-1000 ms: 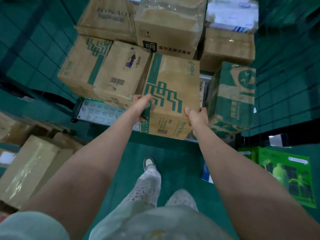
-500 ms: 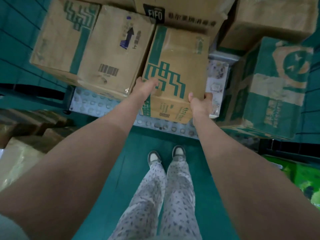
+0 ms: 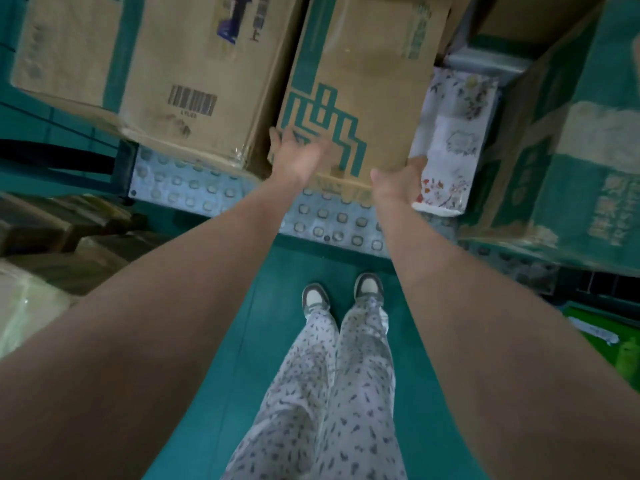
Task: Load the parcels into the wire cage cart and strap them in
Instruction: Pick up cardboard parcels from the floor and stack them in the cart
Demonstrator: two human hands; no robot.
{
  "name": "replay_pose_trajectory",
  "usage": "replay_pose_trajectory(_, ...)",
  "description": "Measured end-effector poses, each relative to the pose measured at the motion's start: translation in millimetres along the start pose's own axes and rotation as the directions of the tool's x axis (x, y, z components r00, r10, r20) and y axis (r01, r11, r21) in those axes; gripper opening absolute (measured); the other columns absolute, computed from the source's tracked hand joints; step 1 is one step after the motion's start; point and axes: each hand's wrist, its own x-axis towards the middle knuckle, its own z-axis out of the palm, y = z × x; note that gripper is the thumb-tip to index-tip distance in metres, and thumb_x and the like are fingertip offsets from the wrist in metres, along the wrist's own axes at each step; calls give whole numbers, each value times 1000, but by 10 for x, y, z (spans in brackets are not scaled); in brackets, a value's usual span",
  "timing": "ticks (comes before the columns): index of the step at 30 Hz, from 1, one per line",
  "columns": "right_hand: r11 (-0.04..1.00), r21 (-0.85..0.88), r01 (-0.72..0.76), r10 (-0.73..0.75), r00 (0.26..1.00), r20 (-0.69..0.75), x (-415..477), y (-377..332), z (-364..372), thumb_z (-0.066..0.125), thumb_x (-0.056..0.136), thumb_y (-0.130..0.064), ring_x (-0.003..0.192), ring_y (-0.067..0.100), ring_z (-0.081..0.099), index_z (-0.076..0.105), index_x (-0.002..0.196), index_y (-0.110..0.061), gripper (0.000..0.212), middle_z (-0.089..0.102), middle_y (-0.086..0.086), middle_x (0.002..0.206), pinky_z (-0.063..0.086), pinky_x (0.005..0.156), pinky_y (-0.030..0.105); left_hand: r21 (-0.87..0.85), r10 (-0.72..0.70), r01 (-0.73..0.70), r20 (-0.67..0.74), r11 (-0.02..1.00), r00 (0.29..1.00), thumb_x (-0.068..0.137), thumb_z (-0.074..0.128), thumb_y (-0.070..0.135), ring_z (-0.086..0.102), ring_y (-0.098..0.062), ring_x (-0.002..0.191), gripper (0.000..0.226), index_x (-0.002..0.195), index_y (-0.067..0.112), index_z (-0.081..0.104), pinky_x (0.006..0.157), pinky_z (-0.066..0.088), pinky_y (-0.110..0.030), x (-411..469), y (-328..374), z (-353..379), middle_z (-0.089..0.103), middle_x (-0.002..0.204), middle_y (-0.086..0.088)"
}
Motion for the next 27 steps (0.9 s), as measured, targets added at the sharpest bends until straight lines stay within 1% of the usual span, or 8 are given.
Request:
replay_pose_trajectory(5, 961, -261, 90, -62, 991, 115, 17, -55, -142, 59, 92, -18, 122, 26, 51, 29, 138, -7, 56, 49, 11, 136, 41, 90, 26, 118, -59, 59, 1, 991, 998, 96, 48, 33, 15, -23, 144, 72, 152, 19, 5, 111, 20, -28, -58, 130, 52, -10, 159, -7)
replay_pose_trajectory(9, 935, -346, 81, -20, 984, 179, -68, -182, -294, 55, 93, -20, 122, 27, 50, 32, 139, -6, 53, 45, 13, 138, 41, 87, 26, 123, -126, 119, 50, 985, 991, 94, 47, 36, 24, -28, 141, 74, 152, 18, 4, 114, 24, -38, -256, 262, -55, 17, 156, -9)
replay_pose_trajectory(13, 952, -291, 91, -40, 983, 177, -357, -330, -480, 51, 93, -20, 120, 26, 51, 34, 137, -7, 49, 46, 12, 137, 44, 92, 29, 105, -99, 88, 96, 991, 990, 96, 45, 30, 23, -28, 141, 70, 153, 13, 6, 113, 21, -39, -569, 443, -202, 21, 155, -9)
replay_pose_trajectory(16, 961, -251, 115, -71, 982, 178, -570, -408, -660, 50, 96, -22, 124, 26, 48, 35, 140, -6, 49, 45, 11, 140, 42, 93, 26, 81, -30, 24, 73, 996, 997, 94, 47, 28, 31, -29, 137, 66, 150, 9, 19, 112, 28, -38, -862, 595, -336, 30, 151, -11)
replay_pose_trajectory(20, 987, -140, 84, -61, 985, 164, -883, -485, -921, 50, 96, -23, 128, 27, 45, 38, 142, -8, 50, 44, 10, 143, 40, 103, 30, 35, 19, -22, 66, 999, 998, 95, 44, 30, 43, -26, 125, 59, 148, 12, 26, 94, 38, -32, -1284, 742, -431, 41, 143, -7)
replay_pose_trajectory(22, 995, -75, 60, -48, 987, 153, -1088, -524, -1046, 51, 96, -22, 128, 27, 45, 38, 143, -10, 50, 43, 9, 145, 39, 106, 34, -17, 30, -28, 95, 999, 995, 96, 43, 32, 43, -27, 126, 59, 149, 13, 25, 99, 38, -35, -1478, 755, -463, 41, 143, -7)
replay_pose_trajectory(24, 1000, 5, 27, -27, 992, 127, -1256, -544, -1203, 52, 95, -22, 124, 26, 48, 41, 142, -11, 50, 44, 8, 144, 41, 103, 35, -28, 65, -62, 112, 998, 992, 95, 46, 29, 43, -29, 128, 57, 147, 11, 30, 104, 36, -38, -1633, 743, -492, 41, 143, -9)
replay_pose_trajectory(27, 993, 117, 11, -19, 997, 69, -1470, -540, -1446, 55, 94, -22, 98, 21, 49, 49, 135, -9, 44, 55, 11, 129, 44, 85, 33, 32, 119, -124, 130, 992, 984, 95, 43, 27, 43, -28, 128, 53, 145, 12, 33, 93, 36, -30, -1831, 713, -516, 41, 144, -11)
